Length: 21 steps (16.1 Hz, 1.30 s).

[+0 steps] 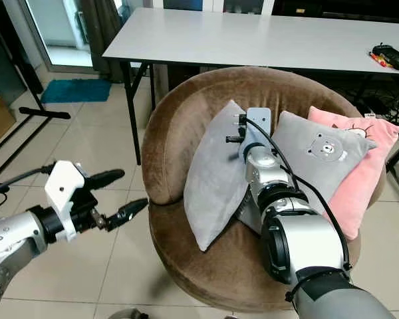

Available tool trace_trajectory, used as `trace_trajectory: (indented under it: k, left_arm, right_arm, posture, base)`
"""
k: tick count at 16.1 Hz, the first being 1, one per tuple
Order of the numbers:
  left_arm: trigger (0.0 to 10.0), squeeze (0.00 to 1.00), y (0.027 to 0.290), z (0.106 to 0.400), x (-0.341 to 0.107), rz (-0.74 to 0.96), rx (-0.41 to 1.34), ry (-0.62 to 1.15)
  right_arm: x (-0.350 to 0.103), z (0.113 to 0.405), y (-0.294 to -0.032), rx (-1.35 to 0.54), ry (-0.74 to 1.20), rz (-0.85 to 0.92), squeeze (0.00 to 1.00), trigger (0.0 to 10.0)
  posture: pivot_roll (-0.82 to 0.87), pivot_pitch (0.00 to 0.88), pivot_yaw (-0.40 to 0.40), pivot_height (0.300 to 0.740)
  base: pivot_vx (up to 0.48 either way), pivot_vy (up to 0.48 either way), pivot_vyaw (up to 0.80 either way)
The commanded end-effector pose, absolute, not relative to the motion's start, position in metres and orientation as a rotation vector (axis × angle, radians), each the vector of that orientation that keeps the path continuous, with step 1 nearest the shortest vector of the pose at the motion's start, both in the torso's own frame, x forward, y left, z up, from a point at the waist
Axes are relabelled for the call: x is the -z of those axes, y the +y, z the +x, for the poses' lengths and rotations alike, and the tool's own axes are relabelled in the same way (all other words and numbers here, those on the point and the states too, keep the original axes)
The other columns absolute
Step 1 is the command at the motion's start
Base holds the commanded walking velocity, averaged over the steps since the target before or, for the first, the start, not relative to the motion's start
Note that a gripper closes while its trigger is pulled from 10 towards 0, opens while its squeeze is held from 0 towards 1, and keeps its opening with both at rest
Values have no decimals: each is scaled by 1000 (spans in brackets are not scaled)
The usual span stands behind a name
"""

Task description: Move the pillow to the sofa from floor

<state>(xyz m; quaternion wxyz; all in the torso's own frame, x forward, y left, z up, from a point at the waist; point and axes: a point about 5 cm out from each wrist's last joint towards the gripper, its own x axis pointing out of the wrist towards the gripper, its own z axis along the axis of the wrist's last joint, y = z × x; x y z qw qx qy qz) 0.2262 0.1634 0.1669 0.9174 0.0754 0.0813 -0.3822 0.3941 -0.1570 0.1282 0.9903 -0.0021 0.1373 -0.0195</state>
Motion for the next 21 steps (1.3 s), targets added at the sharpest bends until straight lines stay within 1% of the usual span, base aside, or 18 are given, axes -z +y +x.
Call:
trace_trajectory:
  k: [1, 2, 4, 5, 6, 7, 8, 9, 10, 11, 12, 13, 14, 15, 17, 20, 21]
  left_arm:
    - [10000, 0, 164, 226, -171, 157, 780, 155]
    - [10000, 0, 164, 226, -171, 158, 781, 156]
    - [10000, 0, 164, 226, -171, 160, 781, 159]
    - [10000, 0, 164, 227, -170, 166, 773, 156]
    - [10000, 0, 164, 228, -170, 170, 766, 154]
    - [10000, 0, 164, 229, -169, 176, 755, 155]
    - [10000, 0, 167, 233, -164, 215, 701, 175]
    - [10000, 0, 170, 239, -159, 254, 631, 167]
    - [10000, 0, 169, 241, -159, 261, 612, 155]
    - [10000, 0, 169, 245, -158, 274, 553, 135]
    - [10000, 0, 169, 249, -157, 264, 477, 108]
    - [10000, 0, 168, 249, -157, 273, 456, 89]
    - [10000, 0, 168, 251, -155, 269, 377, 59]
    - [10000, 0, 168, 253, -150, 261, 300, 55]
    - [10000, 0, 167, 254, -143, 264, 258, 58]
    - [10000, 0, 168, 252, -135, 286, 227, 49]
    - [10000, 0, 168, 252, -135, 286, 227, 49]
  right_arm:
    - [-145, 400, -161, 65, 210, -23, 373, 10000]
    - [-145, 400, -163, 80, 205, -36, 1000, 10000]
    - [-152, 402, -172, 98, 167, -28, 1000, 10000]
    - [-160, 403, -183, 152, 120, 2, 1000, 10000]
    - [-163, 403, -189, 183, 110, -16, 1000, 10000]
    - [-165, 403, -194, 204, 104, 5, 1000, 10000]
    - [-169, 402, -203, 274, 77, 21, 1000, 10000]
    - [-171, 401, -212, 323, 57, 35, 945, 10000]
    - [-171, 400, -213, 309, 54, 53, 769, 10000]
    - [-173, 400, -211, 248, 9, 63, 0, 10000]
    - [-173, 399, -209, 189, -30, 92, 0, 10000]
    - [-171, 397, -208, 173, -42, 102, 0, 10000]
    - [-163, 393, -205, 154, -57, 100, 0, 10000]
    - [-152, 382, -197, 107, -76, 98, 0, 10000]
    - [-142, 356, -189, 82, -105, 124, 0, 10000]
    - [-137, 315, -184, 65, -111, 112, 0, 10000]
    - [-137, 315, -184, 65, -111, 112, 0, 10000]
  posture:
    - [77, 0, -24, 740]
    - [77, 0, -24, 740]
    - [76, 0, -22, 740]
    - [74, 0, -20, 740]
    - [69, 0, -20, 740]
    - [67, 0, -20, 740]
    - [61, 0, -20, 740]
    - [51, 0, -14, 740]
    - [45, 0, -13, 740]
    - [35, 0, -7, 740]
    - [25, 0, 0, 740]
    - [17, 0, 4, 740]
    - [3, 0, 13, 740]
    - [-3, 0, 12, 740]
    - [-16, 0, 7, 740]
    - [-41, 0, 23, 740]
    - [-41, 0, 23, 740]
  base:
    - [0, 0, 0]
    - [0, 0, 0]
    - [0, 0, 0]
    - [0, 0, 0]
    - [0, 0, 0]
    - [0, 0, 0]
    - [0, 0, 0]
    - [0, 0, 0]
    - [0, 0, 0]
    - [0, 0, 0]
    - [0, 0, 0]
    - [0, 0, 0]
    - [0, 0, 0]
    - [0, -465, 0]
    - [0, -480, 0]
    - [0, -480, 0]
    - [0, -480, 0]
